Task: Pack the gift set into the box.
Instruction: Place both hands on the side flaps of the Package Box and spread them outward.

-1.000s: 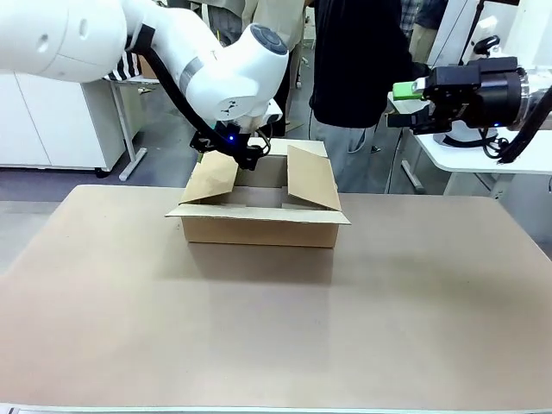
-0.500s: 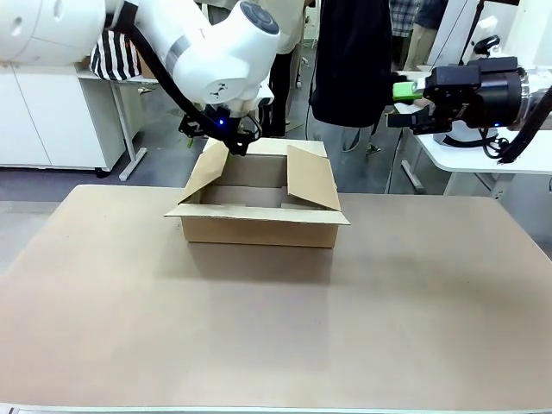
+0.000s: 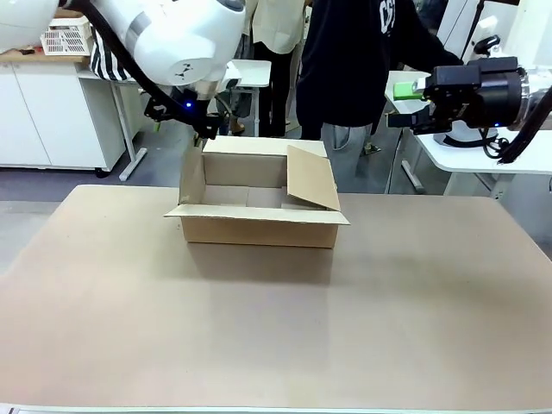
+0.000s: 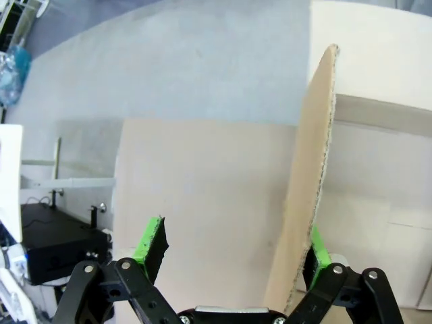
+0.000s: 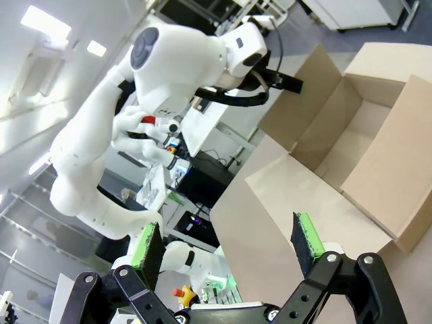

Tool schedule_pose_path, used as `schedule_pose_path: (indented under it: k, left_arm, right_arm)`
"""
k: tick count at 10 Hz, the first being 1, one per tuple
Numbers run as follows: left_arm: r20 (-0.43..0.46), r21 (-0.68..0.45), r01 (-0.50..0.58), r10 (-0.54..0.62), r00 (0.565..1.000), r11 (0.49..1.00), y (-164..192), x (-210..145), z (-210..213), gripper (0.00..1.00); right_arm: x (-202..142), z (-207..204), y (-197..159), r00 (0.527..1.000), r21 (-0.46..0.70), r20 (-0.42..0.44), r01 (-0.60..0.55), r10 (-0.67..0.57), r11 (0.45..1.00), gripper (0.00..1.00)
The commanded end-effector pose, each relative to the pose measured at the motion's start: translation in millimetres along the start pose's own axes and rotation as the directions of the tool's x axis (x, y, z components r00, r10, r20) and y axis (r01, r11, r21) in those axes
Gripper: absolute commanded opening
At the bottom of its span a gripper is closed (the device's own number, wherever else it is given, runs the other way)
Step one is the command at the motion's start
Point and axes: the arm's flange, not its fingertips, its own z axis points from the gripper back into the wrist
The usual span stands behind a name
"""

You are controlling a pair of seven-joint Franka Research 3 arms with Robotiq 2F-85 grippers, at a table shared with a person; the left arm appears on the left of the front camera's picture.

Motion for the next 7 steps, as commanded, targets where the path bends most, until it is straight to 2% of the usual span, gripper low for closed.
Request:
schedule_pose_path:
  k: [1, 3, 4, 6, 7]
  left_arm:
    - [-0.001, 0.020, -0.072, 0.072, 0.997, 0.997, 30.1, -16.4, -6.0, 1.00]
    - [-0.047, -0.040, -0.121, 0.119, 0.992, 0.992, 63.0, -26.2, -25.9, 1.00]
    - [-0.073, -0.146, -0.130, 0.120, 0.990, 0.981, 77.4, -32.8, -37.7, 1.00]
    - [-0.138, -0.353, -0.203, 0.164, 0.977, 0.913, 104.5, -51.0, -67.3, 1.00]
    - [-0.166, -0.438, -0.261, 0.208, 0.964, 0.860, 120.8, -59.1, -76.9, 1.00]
  right_arm:
    - [1.7, -2.9, 1.7, 1.000, 0.020, 0.023, 0.000, -0.001, 1.000, 1.00]
    - [1.7, -2.9, 1.7, 1.000, 0.020, 0.023, 0.000, -0.001, 1.000, 1.00]
    - [1.7, -2.9, 1.7, 1.000, 0.020, 0.023, 0.000, -0.001, 1.000, 1.00]
    - [1.7, -2.9, 1.7, 1.000, 0.020, 0.023, 0.000, -0.001, 1.000, 1.00]
    - [1.7, -2.9, 1.7, 1.000, 0.020, 0.023, 0.000, -0.001, 1.000, 1.00]
